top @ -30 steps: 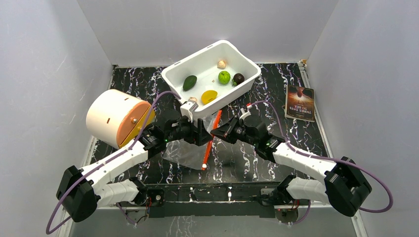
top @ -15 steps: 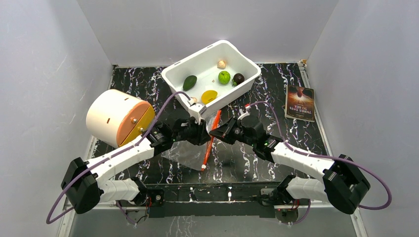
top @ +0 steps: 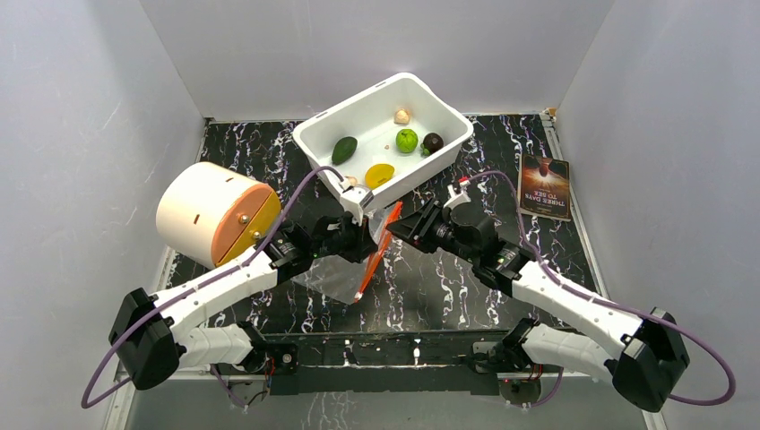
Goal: Place the food in the zip-top bag and seal the zipper
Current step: Open the zipper of the food storage bag.
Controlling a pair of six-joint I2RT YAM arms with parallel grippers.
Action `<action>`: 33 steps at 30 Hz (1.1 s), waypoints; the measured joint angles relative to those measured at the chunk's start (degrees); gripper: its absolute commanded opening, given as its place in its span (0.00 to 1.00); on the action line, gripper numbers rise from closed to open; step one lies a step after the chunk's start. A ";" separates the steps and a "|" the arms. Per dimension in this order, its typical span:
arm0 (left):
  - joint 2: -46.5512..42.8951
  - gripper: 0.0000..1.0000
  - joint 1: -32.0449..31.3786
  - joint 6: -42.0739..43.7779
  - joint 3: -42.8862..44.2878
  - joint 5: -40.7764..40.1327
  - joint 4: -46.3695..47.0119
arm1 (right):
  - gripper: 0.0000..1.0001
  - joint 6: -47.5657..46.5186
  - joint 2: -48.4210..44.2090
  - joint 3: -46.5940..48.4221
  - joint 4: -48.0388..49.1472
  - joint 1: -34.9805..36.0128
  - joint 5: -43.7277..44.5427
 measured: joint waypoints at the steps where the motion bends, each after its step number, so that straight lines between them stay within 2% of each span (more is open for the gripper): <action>1: -0.17 0.00 0.00 -0.09 -0.02 -0.04 0.02 | 0.33 -0.28 -0.48 0.50 -0.57 0.00 0.31; 3: -0.44 0.00 0.00 -0.46 0.00 -0.17 0.07 | 0.37 -0.26 -1.33 0.98 -1.68 0.00 1.05; 6: -0.52 0.00 0.00 -1.09 0.00 -0.22 0.35 | 0.37 0.24 -1.03 0.94 -3.41 0.00 1.29; 21: -2.62 0.00 0.00 -4.20 -0.02 0.09 1.75 | 0.36 2.38 10.25 1.36 -3.78 0.00 1.07; 22: -2.64 0.00 0.00 -4.35 0.00 0.17 1.92 | 0.34 2.38 10.97 1.46 -3.63 0.00 1.03; 23: -2.64 0.00 0.00 -4.50 0.00 0.26 2.01 | 0.23 2.36 11.85 1.64 -3.45 0.00 0.90; 25: -2.64 0.00 0.00 -4.83 0.00 0.31 1.97 | 0.10 1.79 13.46 2.16 -3.21 0.00 0.92; 27: -2.67 0.00 0.00 -5.05 0.26 -0.26 1.16 | 0.02 0.50 14.03 3.13 -4.44 0.02 1.62; 33: -2.78 0.00 0.00 -4.50 8.50 -10.99 -10.03 | 0.00 -6.49 9.84 9.84 -15.34 0.17 11.26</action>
